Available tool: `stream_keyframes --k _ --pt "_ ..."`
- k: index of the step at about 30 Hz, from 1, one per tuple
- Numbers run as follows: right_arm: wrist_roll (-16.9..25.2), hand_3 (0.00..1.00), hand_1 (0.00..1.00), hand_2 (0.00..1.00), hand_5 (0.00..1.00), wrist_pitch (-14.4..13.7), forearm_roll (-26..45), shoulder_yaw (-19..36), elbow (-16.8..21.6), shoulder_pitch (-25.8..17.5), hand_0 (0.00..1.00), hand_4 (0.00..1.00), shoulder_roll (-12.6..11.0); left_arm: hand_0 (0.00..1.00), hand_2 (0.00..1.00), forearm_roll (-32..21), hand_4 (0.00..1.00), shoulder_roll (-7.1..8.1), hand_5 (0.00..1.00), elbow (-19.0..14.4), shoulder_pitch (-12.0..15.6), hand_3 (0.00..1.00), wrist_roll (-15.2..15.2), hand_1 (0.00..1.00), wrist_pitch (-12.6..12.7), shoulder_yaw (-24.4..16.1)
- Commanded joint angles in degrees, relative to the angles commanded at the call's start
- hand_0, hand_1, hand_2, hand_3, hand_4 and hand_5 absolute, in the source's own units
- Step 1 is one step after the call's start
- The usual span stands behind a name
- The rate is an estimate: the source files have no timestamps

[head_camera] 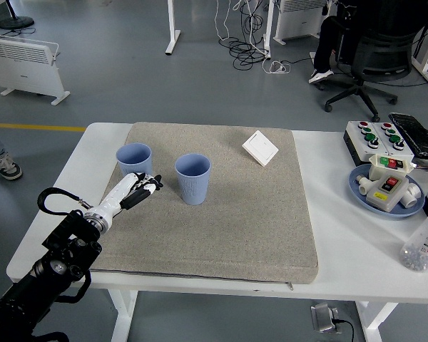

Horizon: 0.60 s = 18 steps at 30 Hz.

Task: Push cup pick cup insert cup

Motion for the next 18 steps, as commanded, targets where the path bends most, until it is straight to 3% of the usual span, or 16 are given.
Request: stream_keyframes --k 4,9,12,13,18 --pt "0.0 0.561 0.631 0.649 0.472 0.0 -0.2 0.2 0.0 0.0 0.754 0.081 -0.1 0.793 0.652 -4.3 0.576 0.07 0.998 -2.0 1.1 0.59 0.1 0.72 0.1 4.4" --pt "0.0 0.561 0.631 0.649 0.472 0.0 -0.1 0.4 0.0 0.0 0.754 0.079 -0.1 0.744 0.648 -9.5 0.574 1.73 0.998 -6.2 3.8 0.588 0.7 0.702 0.3 8.6" --pt "0.1 0.561 0.631 0.649 0.472 -0.1 0.1 0.5 0.0 0.0 0.754 0.079 -0.2 0.744 0.648 -10.7 0.574 3.17 0.998 -10.6 6.4 0.588 1.7 0.702 0.1 8.9" --pt "0.1 0.561 0.63 0.649 0.47 -0.1 -0.1 0.8 0.0 0.1 0.754 0.08 -0.2 0.687 0.611 -11.3 0.569 3.98 0.998 -12.1 7.7 0.584 2.3 0.647 0.1 8.9" --pt "0.2 0.561 0.63 0.649 0.47 -0.1 -0.1 1.1 0.0 0.4 0.754 0.08 -0.2 0.687 0.611 -11.7 0.569 7.66 0.998 -22.3 13.6 0.584 4.4 0.647 -0.3 7.4"
